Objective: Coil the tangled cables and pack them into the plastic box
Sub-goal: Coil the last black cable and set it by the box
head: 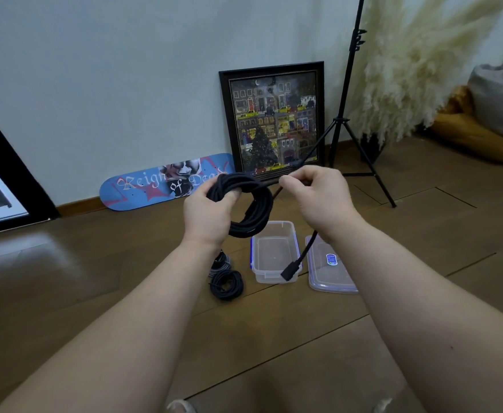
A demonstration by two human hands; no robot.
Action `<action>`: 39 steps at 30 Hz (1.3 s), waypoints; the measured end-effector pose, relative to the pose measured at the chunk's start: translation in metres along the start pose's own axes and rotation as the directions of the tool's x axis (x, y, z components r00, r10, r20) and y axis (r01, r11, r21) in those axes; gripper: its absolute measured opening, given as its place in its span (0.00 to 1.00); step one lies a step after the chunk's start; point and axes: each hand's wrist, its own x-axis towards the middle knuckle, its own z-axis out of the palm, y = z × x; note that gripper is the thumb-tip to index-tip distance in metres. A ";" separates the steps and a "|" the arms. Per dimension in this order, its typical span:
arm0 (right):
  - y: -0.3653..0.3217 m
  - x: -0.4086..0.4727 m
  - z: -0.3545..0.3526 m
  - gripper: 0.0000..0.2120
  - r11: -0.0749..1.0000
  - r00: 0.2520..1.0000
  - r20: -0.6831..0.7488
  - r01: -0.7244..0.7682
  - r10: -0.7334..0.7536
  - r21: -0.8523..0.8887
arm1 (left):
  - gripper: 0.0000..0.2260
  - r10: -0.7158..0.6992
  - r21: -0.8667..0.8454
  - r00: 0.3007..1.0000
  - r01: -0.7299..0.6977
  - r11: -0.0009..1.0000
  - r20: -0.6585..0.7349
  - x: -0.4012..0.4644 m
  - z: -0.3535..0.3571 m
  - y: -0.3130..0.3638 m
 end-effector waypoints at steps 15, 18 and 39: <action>0.008 -0.001 0.000 0.14 0.601 0.892 0.260 -0.443 0.370 0.665 | 0.09 -0.096 -0.374 0.955 0.200 0.906 0.280 -0.028 0.020 0.026; 0.011 0.002 -0.007 0.11 0.593 0.899 0.234 -0.422 0.370 0.686 | 0.04 -0.143 -0.321 0.912 0.278 0.905 0.385 -0.029 0.019 0.026; 0.016 0.002 -0.019 0.07 0.806 0.847 0.467 -0.453 0.255 0.381 | 0.16 -0.176 -0.127 0.922 0.231 0.965 0.346 -0.024 0.006 0.031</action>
